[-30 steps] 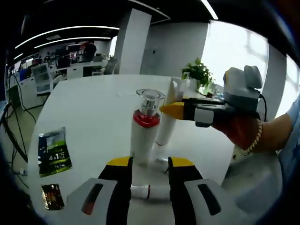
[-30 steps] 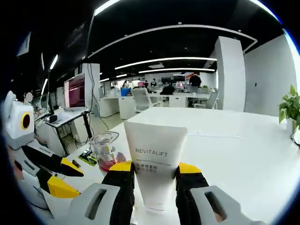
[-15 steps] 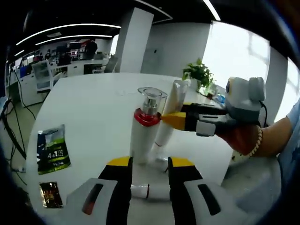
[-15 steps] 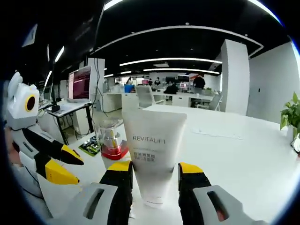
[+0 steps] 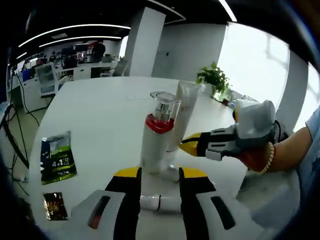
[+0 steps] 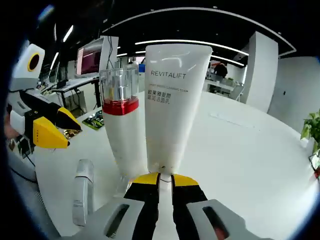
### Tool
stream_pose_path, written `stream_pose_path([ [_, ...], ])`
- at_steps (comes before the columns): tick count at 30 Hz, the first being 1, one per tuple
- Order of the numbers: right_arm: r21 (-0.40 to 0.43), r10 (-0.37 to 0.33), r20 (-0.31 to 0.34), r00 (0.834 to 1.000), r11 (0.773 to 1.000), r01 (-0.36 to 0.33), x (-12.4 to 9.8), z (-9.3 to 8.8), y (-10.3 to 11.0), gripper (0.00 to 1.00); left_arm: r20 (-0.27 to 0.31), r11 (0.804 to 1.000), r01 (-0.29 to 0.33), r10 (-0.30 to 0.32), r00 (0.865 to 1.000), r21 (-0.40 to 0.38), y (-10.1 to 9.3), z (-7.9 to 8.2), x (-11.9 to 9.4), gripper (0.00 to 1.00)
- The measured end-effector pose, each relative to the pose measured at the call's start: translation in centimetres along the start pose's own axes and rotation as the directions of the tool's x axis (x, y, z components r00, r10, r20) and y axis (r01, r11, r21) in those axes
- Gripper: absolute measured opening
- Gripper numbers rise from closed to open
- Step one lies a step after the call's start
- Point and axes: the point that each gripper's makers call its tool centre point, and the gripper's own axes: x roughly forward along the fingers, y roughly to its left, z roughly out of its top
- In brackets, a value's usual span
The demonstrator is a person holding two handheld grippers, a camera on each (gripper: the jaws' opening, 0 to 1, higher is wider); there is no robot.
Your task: Arrange the skincare products in the storage area until every visible bottle or jar stands upright without overlapping.
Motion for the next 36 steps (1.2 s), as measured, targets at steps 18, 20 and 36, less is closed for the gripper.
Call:
stream_pose_path([
  [18, -0.252, 0.517, -0.055, 0.855, 0.821, -0.512, 1.5, 2.2, 1.2, 0.21, -0.005, 0.999, 0.028, -0.029, 1.0, -0.02, -0.5, -0.2, 0.1, 0.25],
  [20, -0.268, 0.545, -0.069, 0.835, 0.797, -0.542, 1.9, 2.1, 1.5, 0.2, -0.015, 0.999, 0.031, -0.031, 0.999, -0.022, -0.4, -0.4, 0.2, 0.25],
  [36, -0.319, 0.69, -0.107, 0.716, 0.658, -0.682, 2.0, 2.1, 2.5, 0.18, -0.039, 0.997, 0.068, -0.069, 0.997, -0.039, -1.0, -1.0, 0.8, 0.24],
])
